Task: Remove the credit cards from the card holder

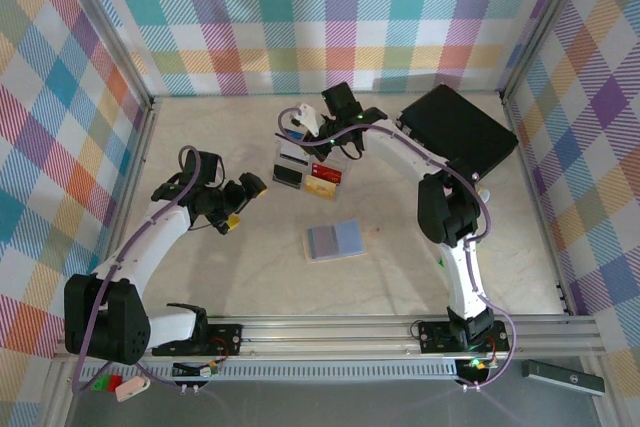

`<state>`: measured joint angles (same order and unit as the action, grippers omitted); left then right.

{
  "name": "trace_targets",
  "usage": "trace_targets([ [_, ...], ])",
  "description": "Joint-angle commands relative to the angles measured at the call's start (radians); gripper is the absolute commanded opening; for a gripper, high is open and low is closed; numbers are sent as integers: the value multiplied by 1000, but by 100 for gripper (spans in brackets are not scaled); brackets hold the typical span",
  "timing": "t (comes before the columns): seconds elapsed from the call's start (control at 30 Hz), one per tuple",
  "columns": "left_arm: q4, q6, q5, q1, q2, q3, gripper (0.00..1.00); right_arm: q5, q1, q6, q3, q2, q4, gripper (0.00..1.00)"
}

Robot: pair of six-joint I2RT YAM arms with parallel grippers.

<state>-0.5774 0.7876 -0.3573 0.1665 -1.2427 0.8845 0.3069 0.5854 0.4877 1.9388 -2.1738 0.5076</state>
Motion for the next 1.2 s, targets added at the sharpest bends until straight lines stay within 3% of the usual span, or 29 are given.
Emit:
trace_targets([
  [0.0,-26,-19,-18,-16,-3,1,100,-34,6,72,40,-24,37,0],
  [0.53,-20,-16,-27,-16,-18,-5,100,-69,5,91,93,-86,73,3],
  [0.93,-23,-13,-32,-16,-2,-6,100,-84,5,5,104,-34,97,22],
  [1.17,-25,-11,-24,-16,25,-18,100,-77,6,-220,-28,126,70,36],
])
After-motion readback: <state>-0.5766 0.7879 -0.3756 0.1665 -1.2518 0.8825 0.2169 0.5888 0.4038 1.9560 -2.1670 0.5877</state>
